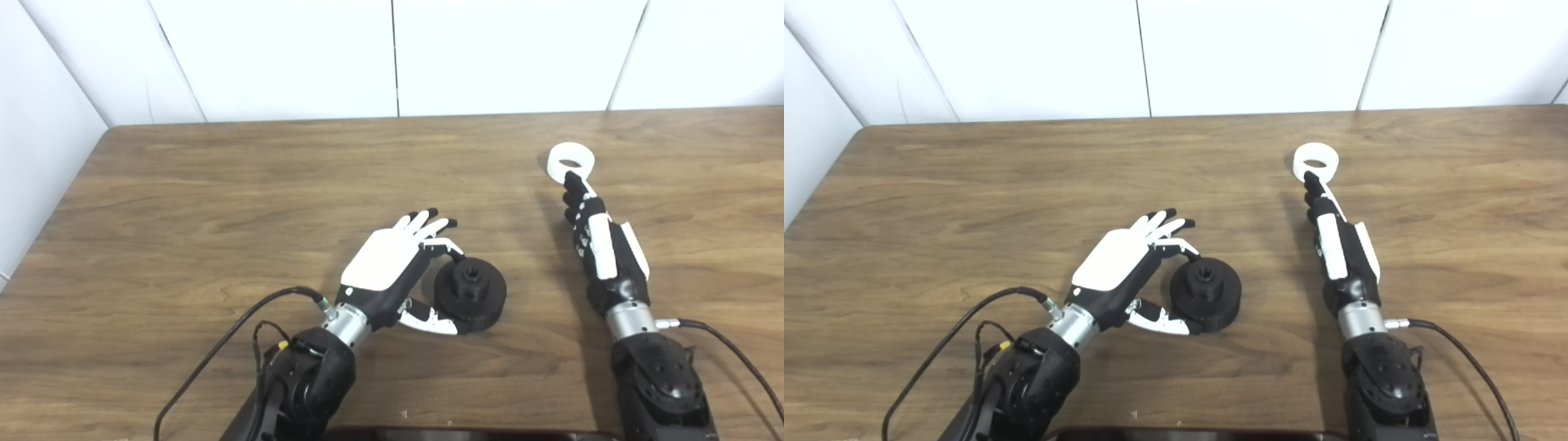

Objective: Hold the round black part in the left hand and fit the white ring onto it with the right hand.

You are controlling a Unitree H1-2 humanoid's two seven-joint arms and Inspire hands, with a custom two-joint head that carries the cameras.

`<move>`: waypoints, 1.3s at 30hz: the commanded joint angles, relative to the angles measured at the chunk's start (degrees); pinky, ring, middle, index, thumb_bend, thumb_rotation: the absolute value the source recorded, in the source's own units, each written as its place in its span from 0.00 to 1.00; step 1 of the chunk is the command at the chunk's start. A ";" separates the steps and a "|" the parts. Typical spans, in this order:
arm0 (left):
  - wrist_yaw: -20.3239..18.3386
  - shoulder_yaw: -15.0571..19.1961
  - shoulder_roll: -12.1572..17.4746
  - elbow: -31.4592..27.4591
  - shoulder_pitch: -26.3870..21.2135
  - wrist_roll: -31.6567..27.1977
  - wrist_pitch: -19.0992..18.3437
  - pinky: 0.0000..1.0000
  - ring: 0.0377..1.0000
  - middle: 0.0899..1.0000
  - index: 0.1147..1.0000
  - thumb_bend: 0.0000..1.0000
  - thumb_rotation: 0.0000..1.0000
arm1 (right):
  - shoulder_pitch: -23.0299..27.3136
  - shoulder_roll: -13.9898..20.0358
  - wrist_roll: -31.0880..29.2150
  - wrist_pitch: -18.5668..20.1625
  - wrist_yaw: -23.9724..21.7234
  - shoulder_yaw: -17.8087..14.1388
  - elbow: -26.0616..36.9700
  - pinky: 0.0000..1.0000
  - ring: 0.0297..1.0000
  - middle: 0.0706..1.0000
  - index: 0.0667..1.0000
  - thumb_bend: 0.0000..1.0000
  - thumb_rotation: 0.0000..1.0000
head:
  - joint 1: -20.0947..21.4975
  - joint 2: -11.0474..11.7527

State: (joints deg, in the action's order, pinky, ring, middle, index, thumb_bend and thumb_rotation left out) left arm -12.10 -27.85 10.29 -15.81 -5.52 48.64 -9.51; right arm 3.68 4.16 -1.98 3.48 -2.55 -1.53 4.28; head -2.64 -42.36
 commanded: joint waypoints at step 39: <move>-1.63 1.48 -2.03 0.31 0.81 2.26 0.07 1.00 1.00 0.92 0.87 1.00 0.28 | 0.54 1.14 -0.52 -0.94 -1.26 -0.22 -0.54 1.00 0.98 0.96 0.95 0.70 1.00 | 0.02 0.01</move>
State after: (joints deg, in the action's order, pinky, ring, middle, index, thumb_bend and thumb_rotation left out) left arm -13.78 -27.06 8.47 -14.51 -3.98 49.99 -8.90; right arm 3.75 4.83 -2.08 3.63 -3.61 -1.54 4.24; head -2.55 -42.28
